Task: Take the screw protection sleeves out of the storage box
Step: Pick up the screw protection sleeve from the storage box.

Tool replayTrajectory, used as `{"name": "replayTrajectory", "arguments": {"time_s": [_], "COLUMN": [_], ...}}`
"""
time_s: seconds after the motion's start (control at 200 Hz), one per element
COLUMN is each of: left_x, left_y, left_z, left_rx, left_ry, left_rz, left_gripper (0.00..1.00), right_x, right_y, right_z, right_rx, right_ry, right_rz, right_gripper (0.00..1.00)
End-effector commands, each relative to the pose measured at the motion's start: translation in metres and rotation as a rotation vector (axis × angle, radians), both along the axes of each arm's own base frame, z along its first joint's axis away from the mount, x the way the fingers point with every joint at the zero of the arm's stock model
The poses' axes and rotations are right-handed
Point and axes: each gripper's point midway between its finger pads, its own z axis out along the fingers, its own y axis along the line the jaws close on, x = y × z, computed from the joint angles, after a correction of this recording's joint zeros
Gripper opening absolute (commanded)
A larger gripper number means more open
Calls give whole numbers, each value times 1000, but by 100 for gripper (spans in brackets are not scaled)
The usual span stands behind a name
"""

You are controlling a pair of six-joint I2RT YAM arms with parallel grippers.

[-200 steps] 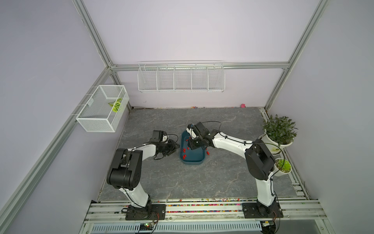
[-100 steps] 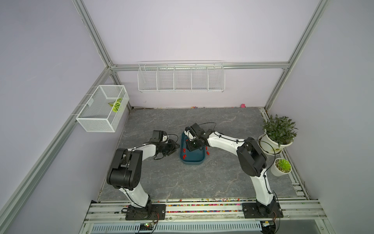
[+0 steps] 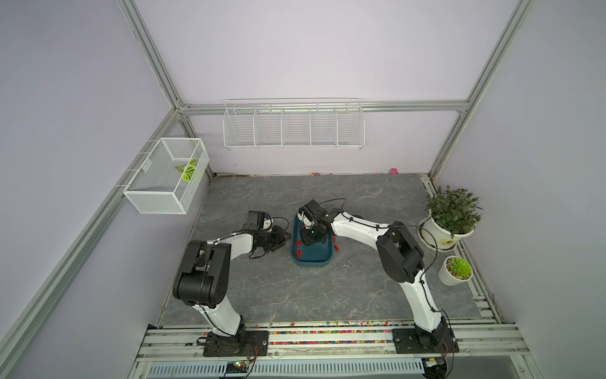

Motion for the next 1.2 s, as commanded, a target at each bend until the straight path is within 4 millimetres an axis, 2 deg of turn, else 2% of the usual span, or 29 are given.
{"name": "replayTrajectory", "arguments": {"time_s": [0.0, 0.425, 0.785, 0.97, 1.195], "left_x": [5, 4, 4, 4, 5], "left_y": [-1, -1, -1, -1, -1], "left_z": [6, 6, 7, 6, 6], "left_rx": [-6, -6, -6, -6, -7], "left_ry": [-27, -26, -28, -29, -24], "left_rz": [-10, -10, -10, -10, -10], "left_gripper": [47, 47, 47, 47, 47], "right_x": [-1, 1, -1, 0, 3], "right_y": [-1, 3, 1, 1, -3], "right_z": [-10, -19, -25, -16, 16], "right_rx": [-40, -54, -72, -63, -25], "right_ry": [9, 29, 43, 24, -37], "right_rz": [8, 16, 14, 10, -3], "right_gripper": [26, 27, 13, 10, 10]}}
